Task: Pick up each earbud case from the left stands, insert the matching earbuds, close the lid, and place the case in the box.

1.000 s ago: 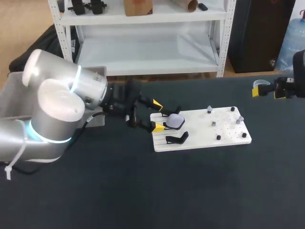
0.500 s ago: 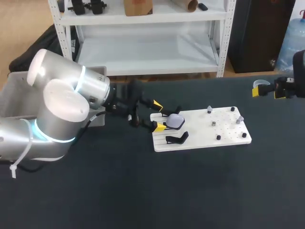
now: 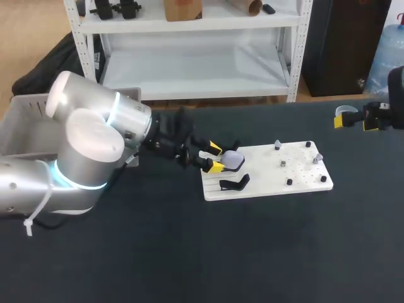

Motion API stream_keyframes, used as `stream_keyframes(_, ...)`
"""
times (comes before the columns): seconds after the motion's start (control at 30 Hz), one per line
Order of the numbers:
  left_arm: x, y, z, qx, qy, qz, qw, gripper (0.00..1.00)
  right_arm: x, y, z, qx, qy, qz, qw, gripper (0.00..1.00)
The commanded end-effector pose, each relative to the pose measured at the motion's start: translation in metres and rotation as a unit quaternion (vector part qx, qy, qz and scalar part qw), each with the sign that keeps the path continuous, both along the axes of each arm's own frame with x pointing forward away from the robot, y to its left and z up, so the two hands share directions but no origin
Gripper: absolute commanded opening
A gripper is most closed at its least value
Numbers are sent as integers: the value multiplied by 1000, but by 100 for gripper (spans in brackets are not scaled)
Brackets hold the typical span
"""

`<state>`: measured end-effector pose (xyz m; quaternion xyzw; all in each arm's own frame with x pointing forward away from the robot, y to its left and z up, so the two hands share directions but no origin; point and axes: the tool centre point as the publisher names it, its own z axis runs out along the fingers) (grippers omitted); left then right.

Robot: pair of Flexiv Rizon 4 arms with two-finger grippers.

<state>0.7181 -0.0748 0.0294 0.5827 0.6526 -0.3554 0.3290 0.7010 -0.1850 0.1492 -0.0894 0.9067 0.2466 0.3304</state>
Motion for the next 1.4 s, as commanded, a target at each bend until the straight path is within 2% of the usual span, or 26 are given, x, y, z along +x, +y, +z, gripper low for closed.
stream_keyframes(0.03, 1, -5, -6, -8, 4, -2, 1000, 49, 1, 0, 0, 0, 0, 1, 1000, 100)
stream_keyframes(0.53, -3, -24, -11, -6, 8, -4, 1000, 48, 1, 0, 0, 0, 0, 1, 1000, 100)
stream_keyframes(0.73, -4, -25, -11, -1, -6, 23, 1000, 44, 1, 0, 0, 0, 0, 1, 1000, 100)
stream_keyframes(1.03, -4, -25, -14, 0, -7, 34, 999, 46, 1, 0, 0, 0, 0, 1, 1000, 100)
stream_keyframes(1.4, 0, -23, -17, -7, -8, 40, 999, 39, 1, 0, 0, 0, 0, 1, 1000, 100)
